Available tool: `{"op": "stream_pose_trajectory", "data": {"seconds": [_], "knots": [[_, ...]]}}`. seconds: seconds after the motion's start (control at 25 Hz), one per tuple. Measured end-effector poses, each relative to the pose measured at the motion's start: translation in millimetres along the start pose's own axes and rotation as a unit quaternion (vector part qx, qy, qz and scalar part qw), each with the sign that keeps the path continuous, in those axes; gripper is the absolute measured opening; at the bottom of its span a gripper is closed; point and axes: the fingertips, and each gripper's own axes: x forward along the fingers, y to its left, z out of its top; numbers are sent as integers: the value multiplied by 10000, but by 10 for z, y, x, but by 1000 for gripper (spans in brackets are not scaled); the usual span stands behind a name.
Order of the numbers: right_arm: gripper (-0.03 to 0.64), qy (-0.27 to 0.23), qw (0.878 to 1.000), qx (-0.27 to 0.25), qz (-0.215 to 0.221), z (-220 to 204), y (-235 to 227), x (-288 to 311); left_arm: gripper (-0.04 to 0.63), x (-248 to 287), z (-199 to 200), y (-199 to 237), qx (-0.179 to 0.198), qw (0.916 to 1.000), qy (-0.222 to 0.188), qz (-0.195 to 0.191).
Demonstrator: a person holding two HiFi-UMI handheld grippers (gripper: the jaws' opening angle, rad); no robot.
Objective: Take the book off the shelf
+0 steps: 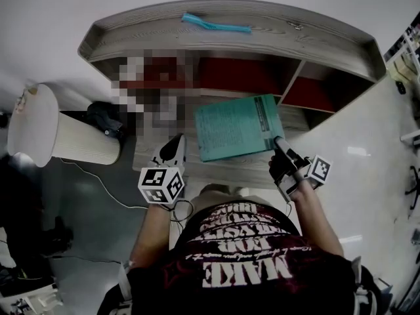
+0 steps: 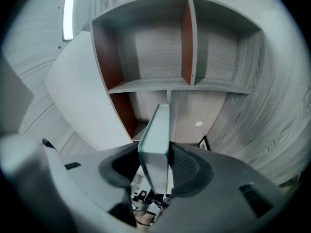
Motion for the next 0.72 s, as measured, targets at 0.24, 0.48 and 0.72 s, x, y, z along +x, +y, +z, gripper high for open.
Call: {"op": "stream_pose_trajectory", "data": {"seconds": [0.24, 0.48, 0.72], "knots": [[181, 23, 9995, 29, -303, -34, -325, -116, 15, -59, 21, -6, 53, 10000, -12, 32], [181, 10, 9972, 128, -735, -14, -915, -239, 15, -103, -7, -45, -109, 9999, 7, -4], [181, 101, 9914, 31, -1303, -42, -1543, -350, 15, -110, 53, -142, 170, 9998, -60, 5]]}}
